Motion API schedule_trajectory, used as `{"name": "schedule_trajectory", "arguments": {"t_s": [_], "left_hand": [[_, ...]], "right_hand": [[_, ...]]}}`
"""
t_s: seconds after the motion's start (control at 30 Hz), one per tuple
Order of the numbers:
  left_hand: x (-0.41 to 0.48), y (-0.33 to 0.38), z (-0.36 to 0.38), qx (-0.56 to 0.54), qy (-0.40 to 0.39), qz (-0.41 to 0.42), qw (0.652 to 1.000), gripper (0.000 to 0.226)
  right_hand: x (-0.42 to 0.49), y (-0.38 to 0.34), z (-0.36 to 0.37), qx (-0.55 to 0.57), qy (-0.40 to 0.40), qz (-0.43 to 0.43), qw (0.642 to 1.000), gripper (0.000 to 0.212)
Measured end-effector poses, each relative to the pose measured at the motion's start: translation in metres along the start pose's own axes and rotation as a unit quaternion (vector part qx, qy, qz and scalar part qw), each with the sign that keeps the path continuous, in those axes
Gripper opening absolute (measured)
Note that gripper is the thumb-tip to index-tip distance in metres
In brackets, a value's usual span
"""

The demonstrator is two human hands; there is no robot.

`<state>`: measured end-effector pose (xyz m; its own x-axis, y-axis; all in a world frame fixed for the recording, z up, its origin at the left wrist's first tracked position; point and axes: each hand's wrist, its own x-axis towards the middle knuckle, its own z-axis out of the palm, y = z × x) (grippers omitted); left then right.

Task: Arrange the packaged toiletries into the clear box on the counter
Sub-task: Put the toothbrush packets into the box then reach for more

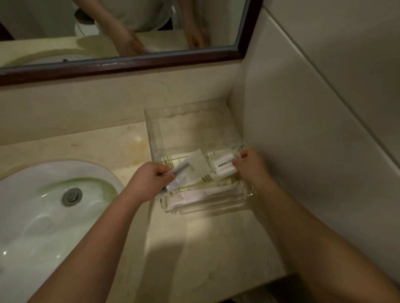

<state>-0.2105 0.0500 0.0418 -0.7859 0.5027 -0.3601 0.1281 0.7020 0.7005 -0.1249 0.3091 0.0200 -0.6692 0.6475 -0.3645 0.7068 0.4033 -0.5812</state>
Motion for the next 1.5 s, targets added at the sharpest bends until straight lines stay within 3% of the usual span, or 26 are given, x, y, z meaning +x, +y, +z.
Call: {"name": "schedule_trajectory", "arguments": {"t_s": [0.27, 0.37, 0.47, 0.57, 0.63, 0.73, 0.8, 0.87, 0.93, 1.0, 1.1, 1.2, 1.3, 1.4, 1.5], "left_hand": [[0.017, 0.029, 0.009, 0.054, -0.013, 0.029, 0.998, 0.037], [0.022, 0.030, 0.014, 0.035, -0.015, 0.022, 0.999, 0.031], [0.022, 0.032, 0.023, -0.055, 0.005, -0.003, 0.998, 0.016], [0.016, 0.040, 0.035, -0.196, 0.044, -0.059, 0.978, 0.008], [0.012, 0.045, 0.044, -0.300, 0.063, -0.098, 0.947, 0.017], [0.006, 0.053, 0.058, -0.459, 0.059, -0.168, 0.870, 0.023], [0.003, 0.054, 0.063, -0.502, 0.057, -0.194, 0.841, 0.018], [0.001, 0.051, 0.064, -0.490, 0.069, -0.187, 0.849, 0.007], [0.002, 0.046, 0.058, -0.483, 0.065, -0.181, 0.854, 0.028], [0.006, 0.044, 0.047, -0.508, 0.049, -0.181, 0.841, 0.032], [0.013, 0.041, 0.032, -0.519, 0.008, -0.187, 0.834, 0.020], [0.017, 0.035, 0.027, -0.472, 0.017, -0.188, 0.861, 0.008], [0.016, 0.030, 0.030, -0.452, 0.039, -0.201, 0.868, 0.009], [0.013, 0.027, 0.040, -0.473, 0.086, -0.224, 0.848, 0.011], [0.014, 0.024, 0.048, -0.474, 0.113, -0.241, 0.839, 0.013]], "right_hand": [[-0.002, -0.011, 0.002, -0.251, 0.077, -0.049, 0.964, 0.043], [-0.005, -0.011, 0.006, -0.243, 0.112, -0.053, 0.962, 0.054], [-0.018, -0.012, 0.004, -0.139, 0.121, -0.083, 0.979, 0.037], [-0.039, -0.016, 0.006, 0.050, 0.039, -0.101, 0.993, 0.023], [-0.055, -0.020, 0.012, 0.164, -0.021, -0.092, 0.982, 0.024], [-0.070, -0.023, 0.022, 0.192, -0.128, -0.060, 0.971, 0.021], [-0.074, -0.022, 0.027, 0.209, -0.176, -0.055, 0.960, 0.016], [-0.074, -0.021, 0.024, 0.234, -0.174, -0.050, 0.955, 0.013], [-0.069, -0.021, 0.015, 0.211, -0.168, -0.064, 0.961, 0.018], [-0.063, -0.023, 0.003, 0.160, -0.182, -0.108, 0.964, 0.023], [-0.054, -0.026, -0.014, 0.072, -0.235, -0.172, 0.954, 0.027], [-0.044, -0.025, -0.022, 0.020, -0.270, -0.191, 0.943, 0.030], [-0.031, -0.023, -0.018, 0.094, -0.245, -0.097, 0.960, 0.024], [-0.020, -0.022, -0.005, 0.187, -0.166, 0.025, 0.968, 0.008], [-0.013, -0.019, 0.007, 0.218, -0.119, 0.066, 0.966, 0.029]]}}
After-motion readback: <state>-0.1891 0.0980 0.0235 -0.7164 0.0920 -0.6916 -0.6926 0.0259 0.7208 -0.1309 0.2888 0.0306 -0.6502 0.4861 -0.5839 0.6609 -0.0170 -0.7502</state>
